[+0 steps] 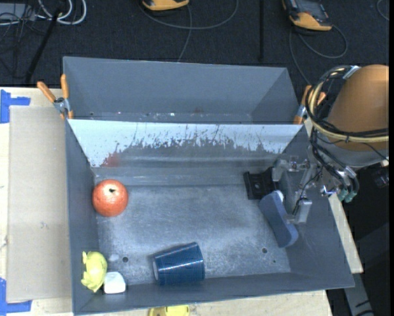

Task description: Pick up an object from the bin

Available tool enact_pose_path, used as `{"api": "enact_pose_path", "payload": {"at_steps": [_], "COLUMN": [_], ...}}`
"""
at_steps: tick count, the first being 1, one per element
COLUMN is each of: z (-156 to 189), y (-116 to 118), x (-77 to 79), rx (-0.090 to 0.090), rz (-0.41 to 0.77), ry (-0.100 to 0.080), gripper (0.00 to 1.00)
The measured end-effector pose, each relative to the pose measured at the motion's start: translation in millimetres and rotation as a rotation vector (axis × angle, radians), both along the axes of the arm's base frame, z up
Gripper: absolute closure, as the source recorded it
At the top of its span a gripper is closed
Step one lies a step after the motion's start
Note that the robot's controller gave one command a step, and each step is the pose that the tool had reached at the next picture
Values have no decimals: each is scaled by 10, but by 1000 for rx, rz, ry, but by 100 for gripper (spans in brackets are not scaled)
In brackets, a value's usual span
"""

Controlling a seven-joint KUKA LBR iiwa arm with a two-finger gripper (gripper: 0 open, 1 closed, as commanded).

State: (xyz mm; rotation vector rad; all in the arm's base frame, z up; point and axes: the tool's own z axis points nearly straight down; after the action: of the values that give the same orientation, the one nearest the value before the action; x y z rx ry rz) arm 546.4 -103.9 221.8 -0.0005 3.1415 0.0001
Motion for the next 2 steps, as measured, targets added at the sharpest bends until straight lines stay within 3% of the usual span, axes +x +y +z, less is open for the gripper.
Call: {"api": "enact_pose_path", "payload": {"at_steps": [1,2], "z": [-524,-664], "y": [-166,-391], "x": [291,420], "rx": [0,0], "rz": [-89,-305], "ry": [-6,3], "gripper": [0,0]}}
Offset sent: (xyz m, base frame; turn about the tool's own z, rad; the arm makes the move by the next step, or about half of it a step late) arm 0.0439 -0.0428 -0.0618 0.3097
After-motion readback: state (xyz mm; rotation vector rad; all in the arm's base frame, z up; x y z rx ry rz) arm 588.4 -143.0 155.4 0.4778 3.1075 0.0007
